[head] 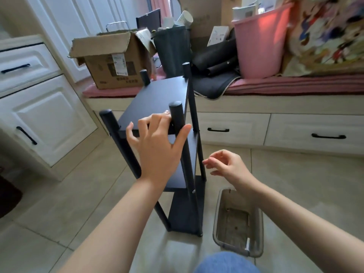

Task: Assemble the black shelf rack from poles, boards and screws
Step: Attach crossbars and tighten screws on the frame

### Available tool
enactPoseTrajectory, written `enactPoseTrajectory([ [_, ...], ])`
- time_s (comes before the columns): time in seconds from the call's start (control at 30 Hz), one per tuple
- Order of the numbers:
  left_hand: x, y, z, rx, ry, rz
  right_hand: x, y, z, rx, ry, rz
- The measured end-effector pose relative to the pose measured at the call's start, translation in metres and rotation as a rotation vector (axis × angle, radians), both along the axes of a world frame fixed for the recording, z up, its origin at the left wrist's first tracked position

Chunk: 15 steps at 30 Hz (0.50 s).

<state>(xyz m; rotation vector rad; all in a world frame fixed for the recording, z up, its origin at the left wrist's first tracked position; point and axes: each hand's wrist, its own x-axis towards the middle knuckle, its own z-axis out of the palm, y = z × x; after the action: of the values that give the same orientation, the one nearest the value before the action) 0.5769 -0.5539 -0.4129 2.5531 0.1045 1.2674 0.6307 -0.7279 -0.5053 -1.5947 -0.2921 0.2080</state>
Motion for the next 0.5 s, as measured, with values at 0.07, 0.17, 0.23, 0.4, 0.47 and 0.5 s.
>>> enactPoseTrajectory([
  [0.07, -0.001, 0.0, 0.002, 0.026, 0.032, 0.012, 0.0, 0.012, 0.018, 0.076, 0.028, -0.016],
  [0.17, -0.003, 0.0, 0.009, 0.03, 0.087, -0.002, -0.001, 0.029, 0.032, 0.1, 0.088, -0.001],
  [0.23, -0.002, 0.005, 0.013, 0.052, 0.116, -0.012, -0.002, 0.041, 0.034, 0.104, 0.14, 0.005],
  [0.4, -0.002, 0.024, 0.022, 0.076, 0.146, -0.009, -0.008, 0.073, 0.039, 0.141, 0.223, 0.031],
  [0.47, -0.002, 0.037, 0.023, 0.052, 0.147, -0.007, -0.008, 0.085, 0.044, 0.143, 0.236, 0.018],
  [0.5, -0.001, 0.045, 0.023, 0.038, 0.137, -0.01, -0.007, 0.093, 0.046, 0.135, 0.233, 0.016],
])
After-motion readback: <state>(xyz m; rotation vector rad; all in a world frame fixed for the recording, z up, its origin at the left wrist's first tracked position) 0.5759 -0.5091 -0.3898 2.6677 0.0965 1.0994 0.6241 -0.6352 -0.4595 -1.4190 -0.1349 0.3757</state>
